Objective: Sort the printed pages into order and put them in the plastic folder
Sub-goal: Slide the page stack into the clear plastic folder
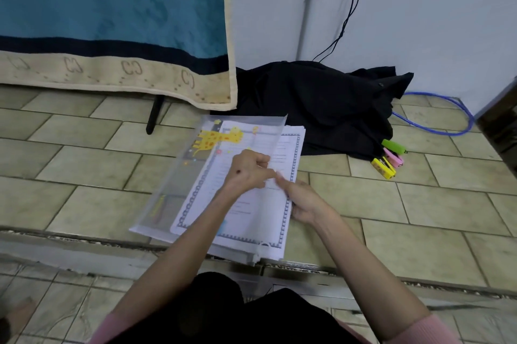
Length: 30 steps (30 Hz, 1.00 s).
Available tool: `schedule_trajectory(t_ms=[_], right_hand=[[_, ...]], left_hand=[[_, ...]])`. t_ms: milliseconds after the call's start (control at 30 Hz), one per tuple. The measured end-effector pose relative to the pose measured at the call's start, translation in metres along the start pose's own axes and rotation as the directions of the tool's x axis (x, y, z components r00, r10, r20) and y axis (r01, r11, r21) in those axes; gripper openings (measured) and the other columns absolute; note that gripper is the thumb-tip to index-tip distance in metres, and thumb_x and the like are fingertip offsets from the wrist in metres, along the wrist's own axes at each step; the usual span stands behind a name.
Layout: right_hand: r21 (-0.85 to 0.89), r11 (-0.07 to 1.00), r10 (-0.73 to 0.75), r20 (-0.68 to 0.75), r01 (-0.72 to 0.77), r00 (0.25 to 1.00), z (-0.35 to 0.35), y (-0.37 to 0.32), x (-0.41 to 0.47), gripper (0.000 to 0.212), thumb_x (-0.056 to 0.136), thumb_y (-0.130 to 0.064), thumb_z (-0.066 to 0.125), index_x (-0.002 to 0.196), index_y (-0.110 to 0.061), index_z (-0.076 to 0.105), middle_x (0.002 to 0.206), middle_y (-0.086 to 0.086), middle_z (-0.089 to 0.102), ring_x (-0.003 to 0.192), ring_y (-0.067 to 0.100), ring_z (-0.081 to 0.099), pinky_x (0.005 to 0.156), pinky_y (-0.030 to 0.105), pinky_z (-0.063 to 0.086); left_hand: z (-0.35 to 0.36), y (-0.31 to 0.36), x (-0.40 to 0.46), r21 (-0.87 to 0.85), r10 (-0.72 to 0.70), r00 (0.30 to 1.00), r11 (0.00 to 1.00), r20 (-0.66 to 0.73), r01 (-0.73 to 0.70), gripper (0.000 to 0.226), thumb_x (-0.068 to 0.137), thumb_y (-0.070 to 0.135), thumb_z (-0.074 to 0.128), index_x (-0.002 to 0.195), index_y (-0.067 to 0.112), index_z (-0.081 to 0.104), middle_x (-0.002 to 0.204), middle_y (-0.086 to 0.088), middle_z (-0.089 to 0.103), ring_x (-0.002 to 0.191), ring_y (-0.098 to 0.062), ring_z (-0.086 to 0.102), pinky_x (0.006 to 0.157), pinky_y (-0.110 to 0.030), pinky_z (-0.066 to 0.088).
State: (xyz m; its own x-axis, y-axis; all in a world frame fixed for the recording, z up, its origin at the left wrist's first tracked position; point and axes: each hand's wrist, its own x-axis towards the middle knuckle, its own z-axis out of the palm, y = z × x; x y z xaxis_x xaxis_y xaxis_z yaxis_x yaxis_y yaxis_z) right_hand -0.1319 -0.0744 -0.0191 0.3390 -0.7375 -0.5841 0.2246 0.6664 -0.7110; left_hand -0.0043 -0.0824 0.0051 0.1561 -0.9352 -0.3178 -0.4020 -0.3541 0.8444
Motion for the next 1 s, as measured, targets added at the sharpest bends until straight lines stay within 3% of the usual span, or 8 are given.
schedule_trajectory(t_ms=[133, 300, 400, 500, 700, 767, 867, 1000], right_hand=[[0.281, 0.919, 0.227, 0.198, -0.277, 0.954, -0.003, -0.014, 0.004, 0.090, 0.087, -0.073, 0.007, 0.110, -0.006, 0.063, 0.100, 0.022, 0.070, 0.082, 0.035, 0.071, 0.077, 0.045, 0.054], [0.358, 0.895, 0.220, 0.168, -0.267, 0.961, -0.018, -0.010, 0.017, 0.097, 0.081, -0.080, 0.011, 0.125, -0.005, 0.053, 0.117, 0.023, 0.064, 0.091, 0.040, 0.069, 0.073, 0.054, 0.056], [0.351, 0.901, 0.200, 0.183, -0.254, 0.962, -0.015, -0.008, 0.021, 0.094, 0.082, -0.079, 0.012, 0.124, -0.005, 0.053, 0.112, 0.022, 0.067, 0.090, 0.039, 0.070, 0.072, 0.053, 0.056], [0.269, 0.925, 0.202, 0.249, -0.268, 0.947, -0.009, -0.011, 0.022, 0.096, 0.083, -0.079, 0.008, 0.121, -0.006, 0.058, 0.108, 0.020, 0.069, 0.091, 0.034, 0.070, 0.075, 0.048, 0.056], [-0.204, 0.962, 0.214, 0.146, -0.183, 0.966, -0.014, -0.024, 0.031, 0.032, 0.100, -0.009, 0.039, 0.127, 0.001, 0.052, 0.085, 0.006, 0.075, 0.074, 0.018, 0.072, 0.070, 0.034, 0.058], [-0.345, 0.932, 0.163, 0.129, -0.109, 0.978, -0.018, -0.043, 0.029, 0.023, 0.097, 0.000, 0.040, 0.111, -0.004, 0.059, 0.077, 0.002, 0.075, 0.067, 0.013, 0.071, 0.070, 0.030, 0.058], [-0.668, 0.743, 0.090, 0.164, 0.044, 0.982, -0.014, -0.086, 0.015, 0.021, 0.096, -0.002, 0.047, 0.110, -0.008, 0.061, 0.086, -0.001, 0.073, 0.077, 0.011, 0.069, 0.086, 0.035, 0.053], [-0.954, 0.175, -0.026, 0.244, 0.245, 0.969, 0.015, -0.157, -0.037, 0.019, 0.094, -0.013, 0.055, 0.110, -0.015, 0.064, 0.108, 0.004, 0.071, 0.097, 0.021, 0.067, 0.092, 0.037, 0.053]], left_hand=[[-0.014, -0.001, 0.010, -0.146, -0.036, 0.997, 0.988, 0.064, 0.046, 0.032, 0.088, 0.012, 0.061, 0.119, 0.004, 0.060, 0.109, -0.009, 0.062, 0.092, -0.019, 0.059, 0.067, -0.026, 0.056], [-0.096, -0.051, 0.030, 0.173, -0.142, 0.854, 0.950, -0.500, 0.259, 0.037, 0.092, 0.028, 0.044, 0.108, -0.002, 0.058, 0.118, -0.026, 0.057, 0.112, -0.040, 0.051, 0.091, -0.040, 0.042], [-0.108, -0.067, 0.030, 0.103, -0.219, 0.852, 0.948, -0.475, 0.302, 0.032, 0.093, 0.022, 0.046, 0.107, -0.003, 0.061, 0.117, -0.025, 0.059, 0.110, -0.040, 0.054, 0.087, -0.039, 0.044], [-0.108, -0.063, 0.030, 0.132, -0.216, 0.902, 0.950, -0.374, 0.283, 0.022, 0.089, 0.015, 0.049, 0.072, 0.002, 0.053, 0.092, -0.016, 0.058, 0.090, -0.031, 0.055, 0.073, -0.029, 0.037], [-0.109, -0.060, 0.033, 0.249, -0.347, 0.907, 0.881, -0.239, 0.403, 0.028, 0.082, 0.013, 0.060, 0.103, -0.001, 0.049, 0.103, -0.016, 0.052, 0.096, -0.031, 0.054, 0.078, -0.034, 0.044], [-0.108, -0.050, 0.040, 0.369, -0.214, 0.927, 0.871, -0.309, 0.324, 0.052, 0.084, 0.032, 0.063, 0.122, 0.001, 0.045, 0.124, -0.017, 0.048, 0.118, -0.036, 0.047, 0.090, -0.038, 0.043], [-0.109, -0.020, 0.058, 0.338, 0.097, 0.961, 0.941, -0.259, -0.004, 0.081, 0.081, 0.043, 0.067, 0.142, 0.005, 0.030, 0.147, -0.018, 0.032, 0.134, -0.034, 0.034, 0.106, -0.042, 0.036], [-0.119, 0.023, 0.070, 0.025, 0.210, 0.942, 0.977, -0.262, -0.211, 0.091, 0.072, 0.041, 0.077, 0.143, 0.008, 0.030, 0.143, -0.010, 0.043, 0.130, -0.022, 0.044, 0.105, -0.036, 0.040]])
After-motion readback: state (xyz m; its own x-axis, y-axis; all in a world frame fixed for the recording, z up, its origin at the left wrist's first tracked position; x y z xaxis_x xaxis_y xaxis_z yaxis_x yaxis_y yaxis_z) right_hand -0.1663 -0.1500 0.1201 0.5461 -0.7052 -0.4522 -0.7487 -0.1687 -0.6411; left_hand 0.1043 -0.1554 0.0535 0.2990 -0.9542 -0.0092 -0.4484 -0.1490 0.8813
